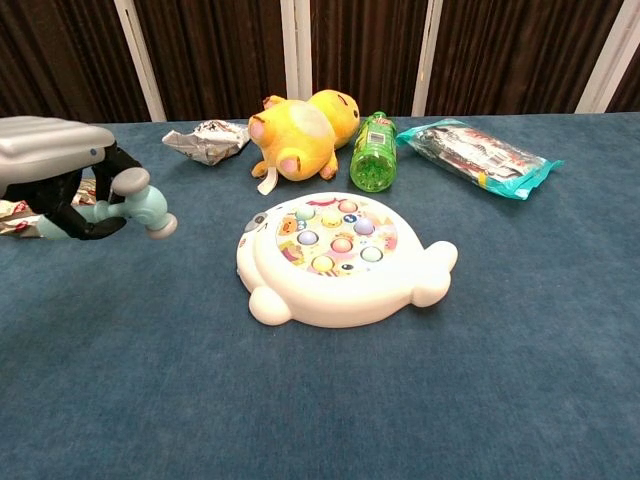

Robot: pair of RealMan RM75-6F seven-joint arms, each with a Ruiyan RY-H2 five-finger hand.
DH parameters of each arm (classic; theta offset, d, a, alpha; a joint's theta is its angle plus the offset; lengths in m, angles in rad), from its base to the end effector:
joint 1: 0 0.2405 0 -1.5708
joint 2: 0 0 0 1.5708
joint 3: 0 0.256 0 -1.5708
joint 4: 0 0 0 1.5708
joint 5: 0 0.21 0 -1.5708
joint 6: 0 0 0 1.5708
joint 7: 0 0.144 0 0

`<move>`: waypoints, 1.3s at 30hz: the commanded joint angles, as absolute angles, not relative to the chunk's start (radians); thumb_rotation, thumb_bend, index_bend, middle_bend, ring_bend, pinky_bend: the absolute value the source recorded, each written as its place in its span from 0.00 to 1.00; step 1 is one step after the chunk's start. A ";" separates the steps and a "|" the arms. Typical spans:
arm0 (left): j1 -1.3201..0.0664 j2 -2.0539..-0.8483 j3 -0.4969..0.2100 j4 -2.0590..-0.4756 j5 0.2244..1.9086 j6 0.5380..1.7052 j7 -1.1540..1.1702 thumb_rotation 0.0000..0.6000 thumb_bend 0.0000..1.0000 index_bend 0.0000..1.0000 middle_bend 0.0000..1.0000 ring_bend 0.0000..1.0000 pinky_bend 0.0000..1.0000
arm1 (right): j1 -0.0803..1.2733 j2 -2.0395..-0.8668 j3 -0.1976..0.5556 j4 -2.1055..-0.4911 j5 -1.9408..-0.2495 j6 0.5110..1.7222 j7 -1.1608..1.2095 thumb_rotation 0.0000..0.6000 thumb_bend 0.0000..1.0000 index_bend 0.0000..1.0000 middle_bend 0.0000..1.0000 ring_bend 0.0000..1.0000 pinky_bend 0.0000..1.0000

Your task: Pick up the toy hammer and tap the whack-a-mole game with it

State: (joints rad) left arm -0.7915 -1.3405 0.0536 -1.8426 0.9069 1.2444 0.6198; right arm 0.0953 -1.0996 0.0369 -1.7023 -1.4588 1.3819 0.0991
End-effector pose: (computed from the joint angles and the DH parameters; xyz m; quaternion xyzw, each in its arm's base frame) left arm -0.1615 0.2956 0.0343 -0.7598 -0.3379 -0.2822 0.4785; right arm -0.3039 -0.1789 0.1432 0.5717 -0.4767 0.3983 0.5359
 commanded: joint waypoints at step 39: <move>-0.699 -1.497 0.061 -1.607 0.983 1.092 0.653 1.00 0.59 0.52 0.42 0.36 0.53 | 0.095 -1.104 0.037 -1.702 -1.463 1.381 0.096 1.00 0.22 0.00 0.00 0.00 0.00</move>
State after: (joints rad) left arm -0.7007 -1.4981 0.0639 -1.6039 0.9880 1.0929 0.6484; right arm 0.0954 -1.1039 0.0369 -1.7021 -1.4625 1.3806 0.0960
